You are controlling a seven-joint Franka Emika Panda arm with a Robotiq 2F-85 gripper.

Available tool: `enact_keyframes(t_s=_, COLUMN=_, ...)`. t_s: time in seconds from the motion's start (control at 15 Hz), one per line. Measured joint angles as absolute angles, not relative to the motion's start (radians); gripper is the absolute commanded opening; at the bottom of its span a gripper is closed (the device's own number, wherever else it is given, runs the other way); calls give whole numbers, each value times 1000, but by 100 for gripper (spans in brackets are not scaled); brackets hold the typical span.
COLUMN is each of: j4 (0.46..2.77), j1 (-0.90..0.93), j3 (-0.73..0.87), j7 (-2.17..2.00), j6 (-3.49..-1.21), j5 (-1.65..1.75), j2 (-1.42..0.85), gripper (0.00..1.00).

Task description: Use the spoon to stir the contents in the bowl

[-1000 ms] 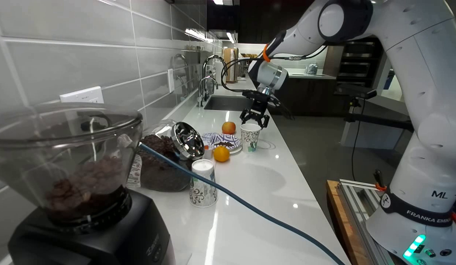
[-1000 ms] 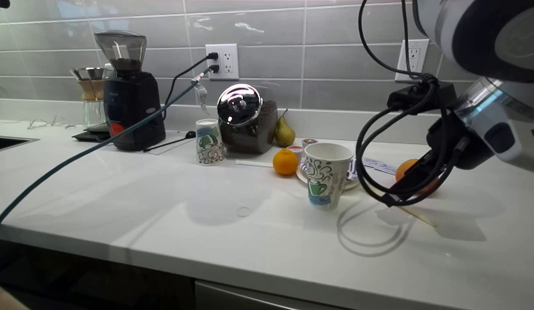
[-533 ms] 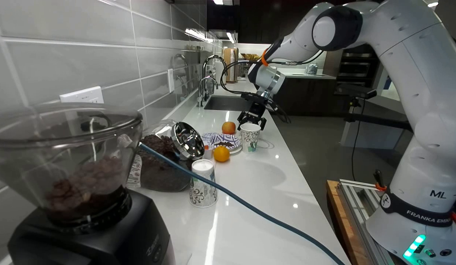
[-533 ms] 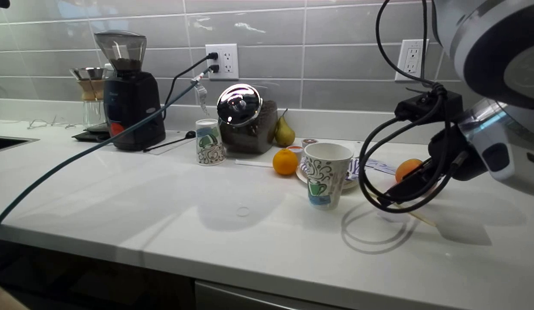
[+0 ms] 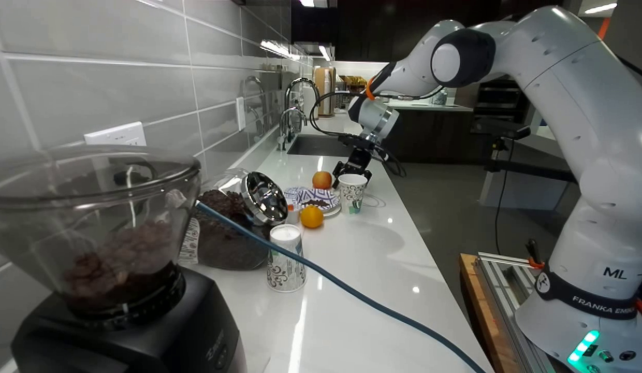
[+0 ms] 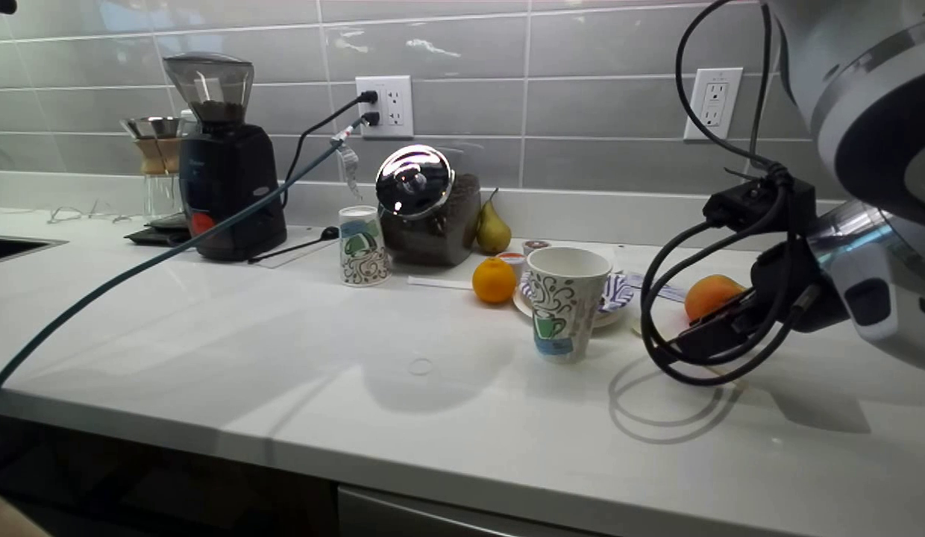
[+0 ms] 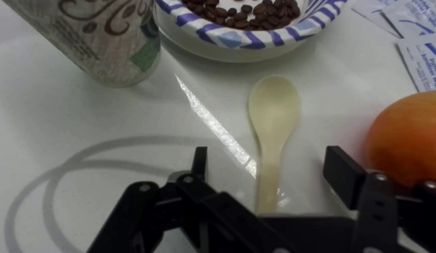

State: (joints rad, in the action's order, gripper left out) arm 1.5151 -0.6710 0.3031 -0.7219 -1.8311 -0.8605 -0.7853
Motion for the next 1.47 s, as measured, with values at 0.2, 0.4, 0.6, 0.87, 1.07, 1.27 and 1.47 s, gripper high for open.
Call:
enact_keyframes(t_s=0.2, j4=1484, j1=-684, j3=300, j7=-733, j6=-1801, j5=-861, j2=-808, gripper=34)
enact_keyframes(t_s=0.4, j4=1460, j1=-698, j3=293, j7=-739, j6=-1777, j5=-861, j2=-819, gripper=13)
enact_keyframes(t_s=0.6, j4=1441, j1=-704, j3=288, j7=-741, j6=-1763, j5=-861, j2=-829, gripper=3)
enact_keyframes(t_s=0.87, j4=1418, j1=-704, j3=289, j7=-747, j6=-1760, j5=-861, j2=-828, gripper=7)
enact_keyframes(t_s=1.07, j4=1410, j1=-692, j3=307, j7=-755, j6=-1760, j5=-842, j2=-783, gripper=7)
enact_keyframes(t_s=1.27, j4=1430, j1=-647, j3=335, j7=-740, j6=-1787, j5=-760, j2=-685, gripper=7)
enact_keyframes(t_s=1.47, j4=1529, j1=-555, j3=360, j7=-736, j6=-1917, j5=-655, j2=-569, gripper=7)
